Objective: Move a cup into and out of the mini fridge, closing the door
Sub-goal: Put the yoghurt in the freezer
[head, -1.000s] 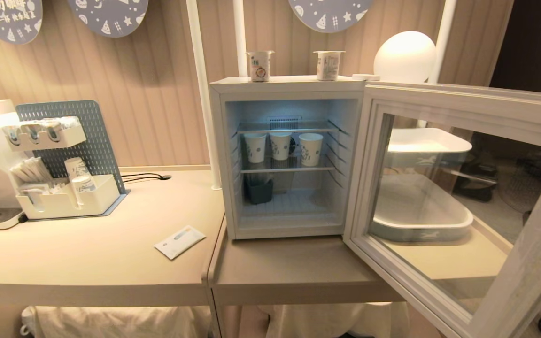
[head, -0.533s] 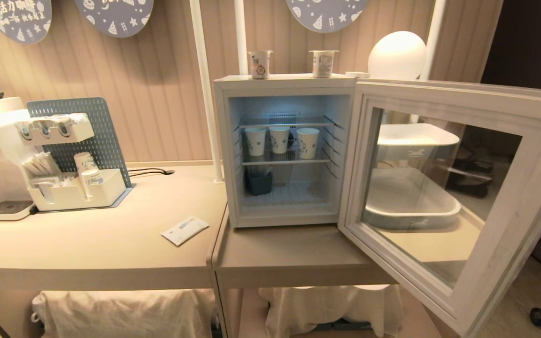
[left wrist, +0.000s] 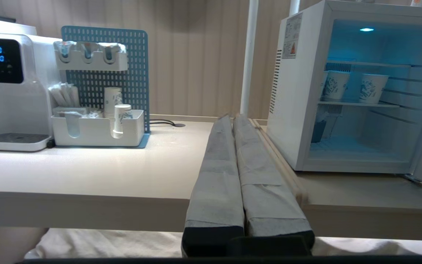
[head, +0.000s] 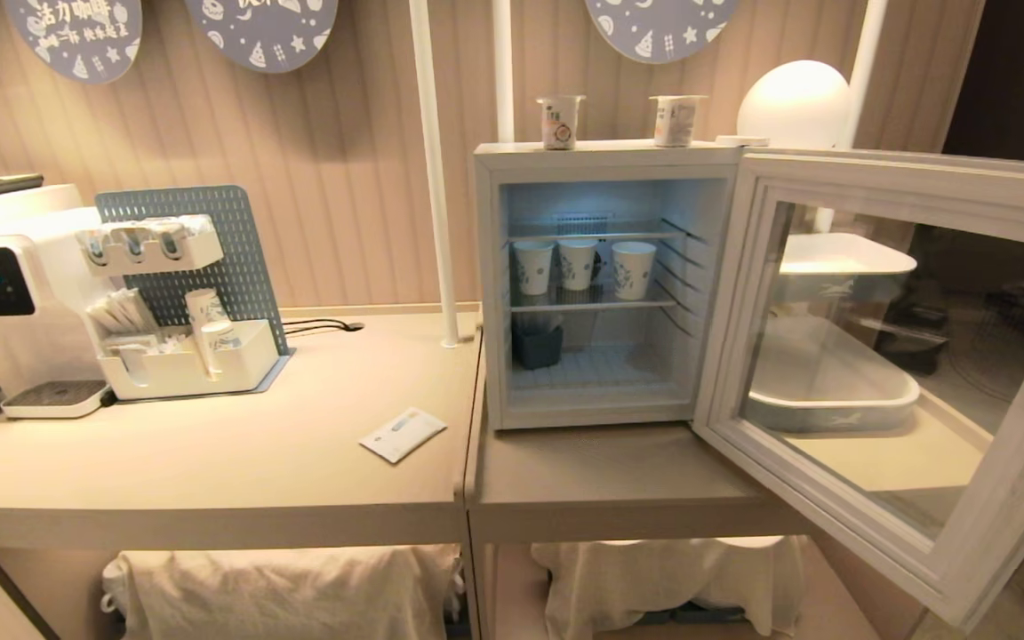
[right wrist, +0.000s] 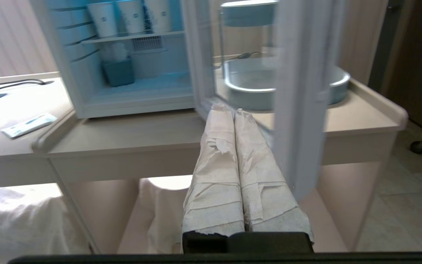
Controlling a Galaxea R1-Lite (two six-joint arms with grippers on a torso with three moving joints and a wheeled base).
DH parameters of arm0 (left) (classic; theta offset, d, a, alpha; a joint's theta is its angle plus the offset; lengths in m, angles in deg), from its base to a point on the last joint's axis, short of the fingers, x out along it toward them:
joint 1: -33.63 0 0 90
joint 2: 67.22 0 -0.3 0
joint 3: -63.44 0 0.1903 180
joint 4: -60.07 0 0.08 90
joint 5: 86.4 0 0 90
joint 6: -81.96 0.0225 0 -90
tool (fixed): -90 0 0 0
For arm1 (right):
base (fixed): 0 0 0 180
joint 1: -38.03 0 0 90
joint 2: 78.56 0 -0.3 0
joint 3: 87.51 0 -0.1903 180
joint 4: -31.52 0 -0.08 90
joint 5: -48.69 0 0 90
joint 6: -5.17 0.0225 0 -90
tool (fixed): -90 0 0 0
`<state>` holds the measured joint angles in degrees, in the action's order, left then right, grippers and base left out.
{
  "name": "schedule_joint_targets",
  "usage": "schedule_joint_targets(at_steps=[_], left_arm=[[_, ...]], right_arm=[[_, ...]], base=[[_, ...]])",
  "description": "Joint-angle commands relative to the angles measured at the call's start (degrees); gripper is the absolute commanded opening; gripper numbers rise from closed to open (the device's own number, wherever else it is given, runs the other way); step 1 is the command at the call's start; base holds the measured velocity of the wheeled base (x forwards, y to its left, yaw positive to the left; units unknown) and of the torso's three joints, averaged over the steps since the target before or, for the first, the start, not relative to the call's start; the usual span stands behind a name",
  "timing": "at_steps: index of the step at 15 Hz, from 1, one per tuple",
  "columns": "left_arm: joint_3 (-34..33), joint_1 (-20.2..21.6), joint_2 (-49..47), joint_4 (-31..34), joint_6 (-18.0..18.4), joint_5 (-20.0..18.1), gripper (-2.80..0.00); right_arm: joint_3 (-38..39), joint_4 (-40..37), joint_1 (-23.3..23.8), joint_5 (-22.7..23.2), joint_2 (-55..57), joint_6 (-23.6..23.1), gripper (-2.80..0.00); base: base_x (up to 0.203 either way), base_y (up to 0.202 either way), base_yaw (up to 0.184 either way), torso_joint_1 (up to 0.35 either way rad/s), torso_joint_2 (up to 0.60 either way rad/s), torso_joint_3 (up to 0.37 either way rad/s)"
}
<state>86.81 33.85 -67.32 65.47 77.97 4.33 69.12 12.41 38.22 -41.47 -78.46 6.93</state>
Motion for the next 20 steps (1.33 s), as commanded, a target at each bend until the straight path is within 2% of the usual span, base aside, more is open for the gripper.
schedule_joint_targets(at_steps=[1, 8, 20], left_arm=[[-2.3, 0.0, 0.0, -0.1, 0.0, 0.0, -2.8], [-2.3, 0.0, 0.0, -0.1, 0.1, 0.0, -2.8], [-2.3, 0.0, 0.0, 0.0, 0.1, -0.1, -2.8]], right_arm=[[2.2, 0.0, 0.0, 0.0, 0.1, 0.0, -2.8], [2.2, 0.0, 0.0, 0.0, 0.1, 0.0, -2.8], [2.2, 0.0, 0.0, 0.0, 0.1, 0.0, -2.8]], base=[[0.0, 0.192, 0.003, -0.002, 0.01, -0.005], [0.0, 0.181, -0.004, -0.003, 0.01, 0.006], [0.0, 0.005, 0.0, 0.0, 0.0, 0.0]])
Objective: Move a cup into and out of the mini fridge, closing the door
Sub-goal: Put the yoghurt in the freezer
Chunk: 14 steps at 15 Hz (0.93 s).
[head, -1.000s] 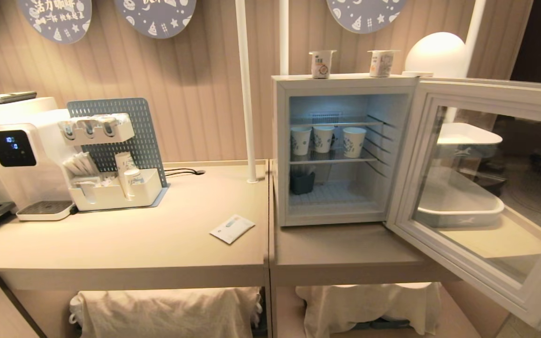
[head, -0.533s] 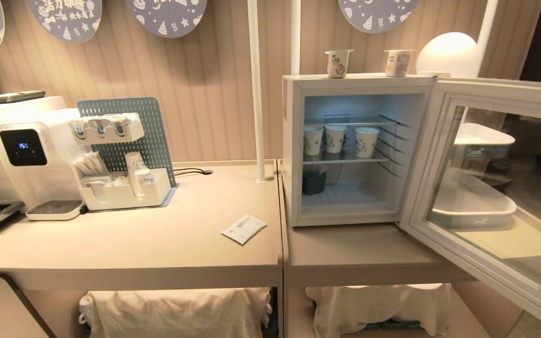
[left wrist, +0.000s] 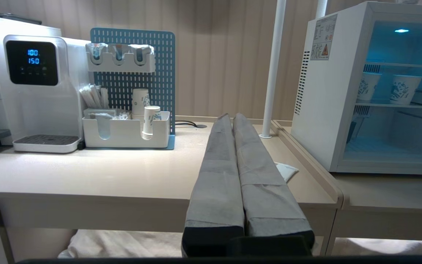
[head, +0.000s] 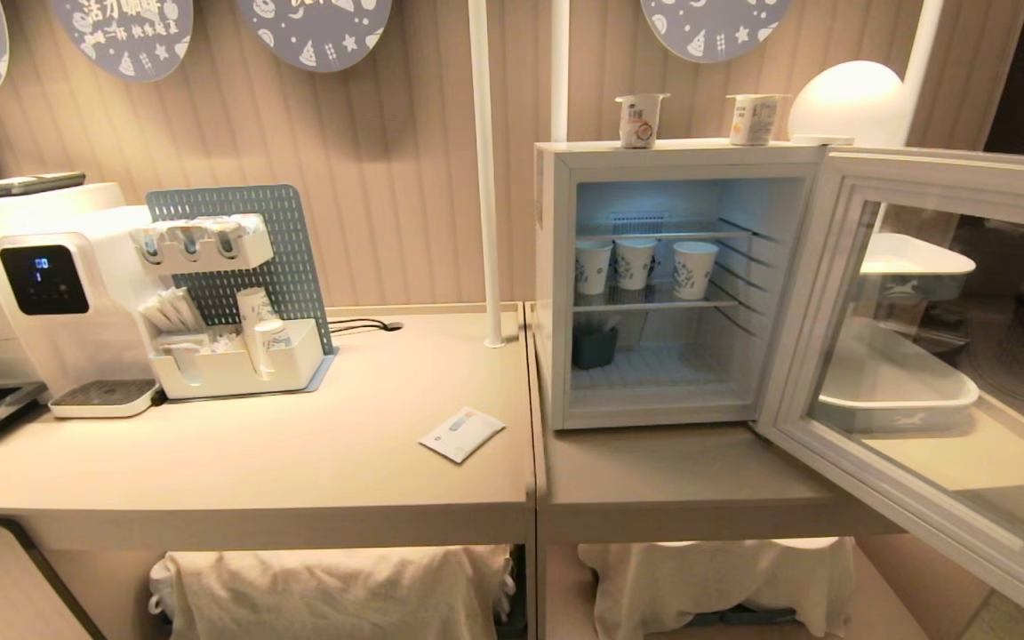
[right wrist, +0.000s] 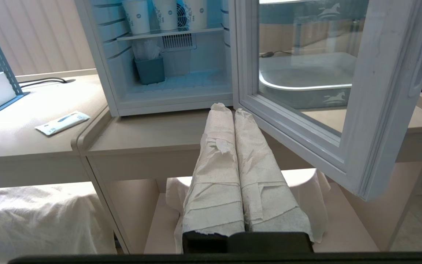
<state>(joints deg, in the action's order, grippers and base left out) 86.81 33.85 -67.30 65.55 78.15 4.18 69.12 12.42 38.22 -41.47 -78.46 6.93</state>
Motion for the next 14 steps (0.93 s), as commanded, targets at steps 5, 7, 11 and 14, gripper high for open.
schedule_joint_targets(at_steps=[5, 7, 11, 14], left_arm=[[-2.3, 0.0, 0.0, -0.1, -0.1, 0.0, -2.8], [-2.3, 0.0, 0.0, -0.1, 0.0, 0.0, -2.8], [-2.3, 0.0, 0.0, -0.1, 0.0, 0.0, -2.8], [-2.3, 0.0, 0.0, -0.1, 0.0, 0.0, -2.8]], right_arm=[[2.2, 0.0, 0.0, 0.0, 0.1, 0.0, -2.8], [2.2, 0.0, 0.0, 0.0, 0.1, 0.0, -2.8], [2.2, 0.0, 0.0, 0.0, 0.1, 0.0, -2.8], [2.2, 0.0, 0.0, 0.0, 0.1, 0.0, -2.8]], base=[[0.0, 0.0, 0.0, 0.0, 0.0, 0.0], [0.0, 0.0, 0.0, 0.0, 0.0, 0.0], [0.123, 0.0, -0.001, -0.005, 0.0, 0.004], [0.196, 0.0, -0.001, 0.002, 0.01, 0.003]])
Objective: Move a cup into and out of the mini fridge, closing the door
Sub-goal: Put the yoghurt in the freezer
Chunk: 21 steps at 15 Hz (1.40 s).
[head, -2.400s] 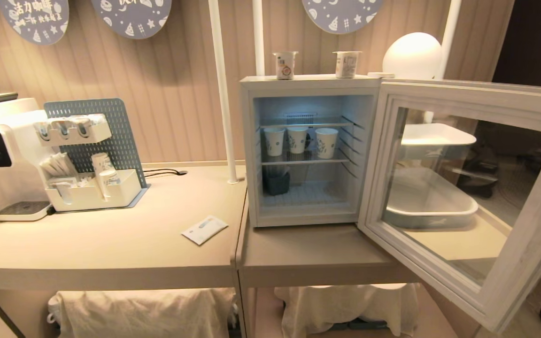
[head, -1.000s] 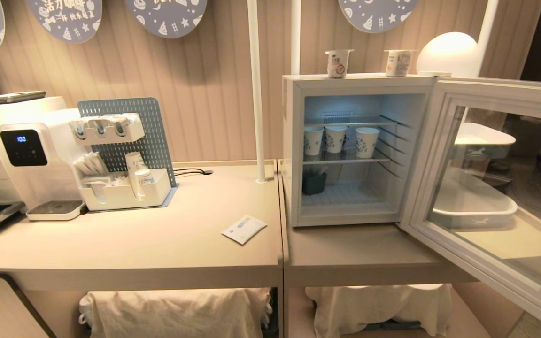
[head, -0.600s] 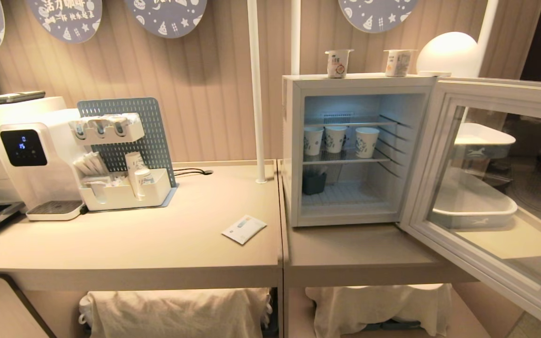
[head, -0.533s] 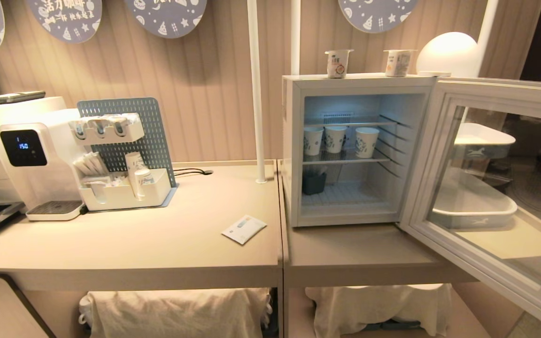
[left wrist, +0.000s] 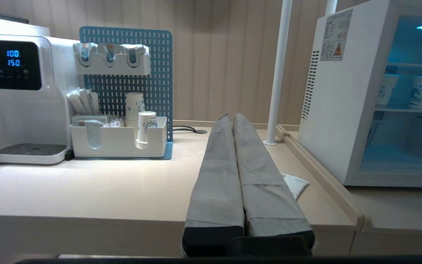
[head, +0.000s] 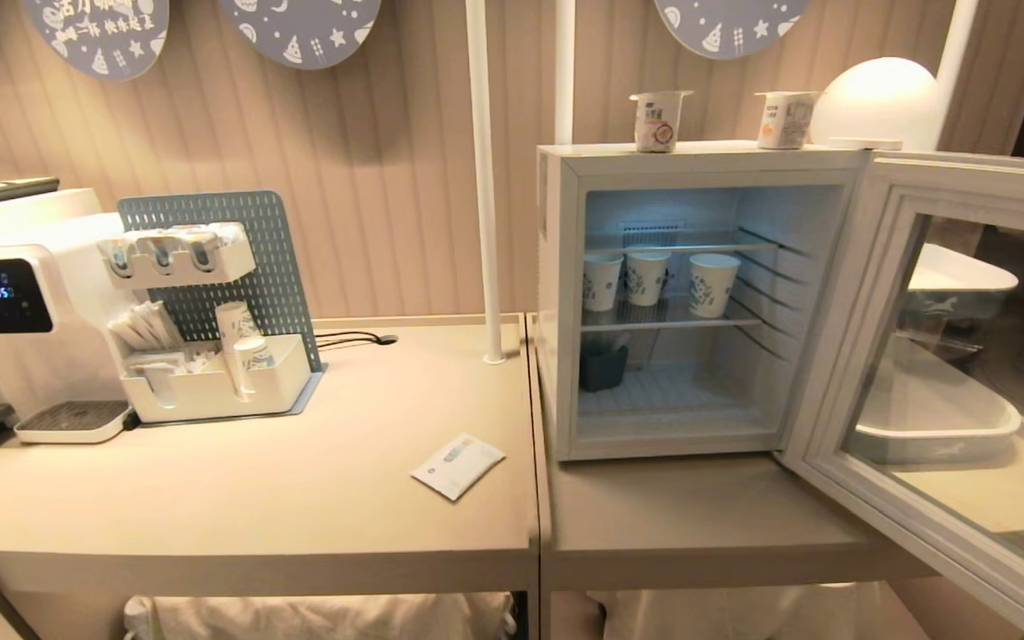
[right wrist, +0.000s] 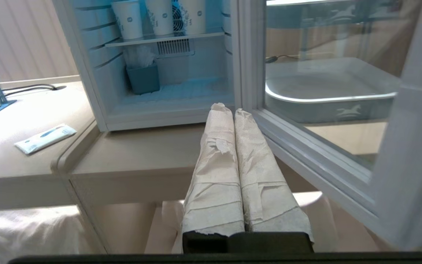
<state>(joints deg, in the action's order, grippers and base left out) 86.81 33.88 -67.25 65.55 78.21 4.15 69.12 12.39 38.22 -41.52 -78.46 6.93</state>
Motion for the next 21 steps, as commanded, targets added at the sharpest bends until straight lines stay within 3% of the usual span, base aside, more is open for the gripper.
schedule_joint_targets(at_steps=[1, 9, 21], left_arm=[[-2.3, 0.0, -0.1, -0.1, 0.0, 0.1, -2.8], [-2.3, 0.0, -0.1, -0.1, 0.0, 0.1, -2.8], [-2.3, 0.0, 0.0, -0.1, -0.1, 0.1, -2.8]], right_arm=[[2.2, 0.1, 0.0, 0.0, 0.1, 0.0, -2.8], [2.2, 0.1, 0.0, 0.0, 0.1, 0.0, -2.8], [2.2, 0.1, 0.0, 0.0, 0.1, 0.0, -2.8]], base=[[0.194, 0.0, -0.001, 0.003, -0.01, 0.002], [0.187, 0.0, 0.0, 0.003, 0.0, 0.003], [0.005, 0.0, 0.0, 0.001, 0.0, 0.0]])
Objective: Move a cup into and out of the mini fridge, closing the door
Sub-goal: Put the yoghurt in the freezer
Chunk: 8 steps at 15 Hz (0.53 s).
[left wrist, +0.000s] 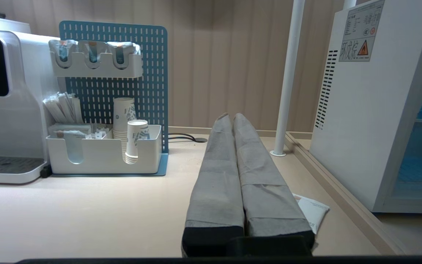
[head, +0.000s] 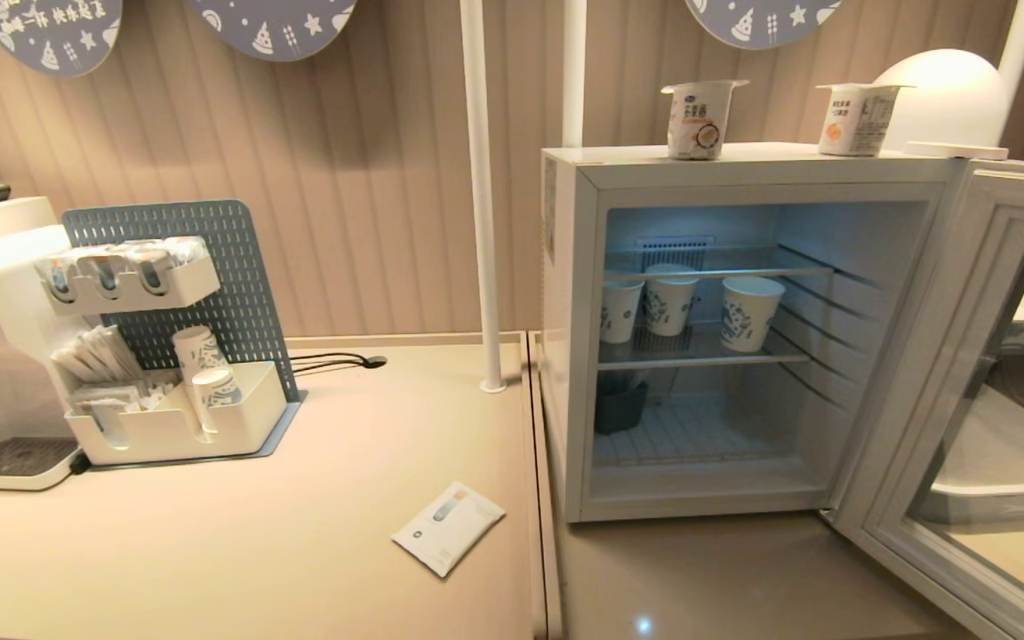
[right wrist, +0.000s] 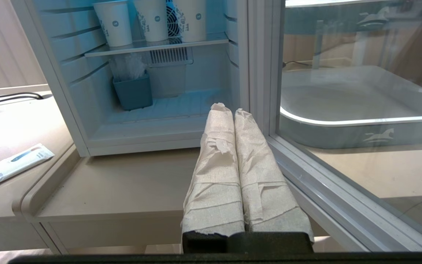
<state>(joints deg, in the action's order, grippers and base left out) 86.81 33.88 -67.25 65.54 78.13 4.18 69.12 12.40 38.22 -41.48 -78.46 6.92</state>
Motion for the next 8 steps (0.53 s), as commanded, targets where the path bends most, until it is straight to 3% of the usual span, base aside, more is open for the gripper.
schedule_joint_targets(at_steps=[1, 5, 8], left_arm=[[-2.3, 0.0, 0.0, -0.1, 0.0, 0.0, -2.8], [-2.3, 0.0, 0.0, -0.1, 0.0, 0.1, -2.8], [-2.3, -0.1, 0.0, -0.1, 0.0, 0.0, -2.8]], right_arm=[[2.2, 0.1, 0.0, 0.0, 0.1, 0.0, -2.8], [-0.3, 2.0, 0.0, -0.1, 0.0, 1.1, -2.8], [-14.9, 0.0, -0.1, -1.0, 6.6, 5.2, -2.8]], base=[[0.0, 0.0, 0.0, 0.0, 0.0, 0.0], [0.0, 0.0, 0.0, 0.0, 0.0, 0.0], [0.0, 0.0, 0.0, 0.0, 0.0, 0.0]])
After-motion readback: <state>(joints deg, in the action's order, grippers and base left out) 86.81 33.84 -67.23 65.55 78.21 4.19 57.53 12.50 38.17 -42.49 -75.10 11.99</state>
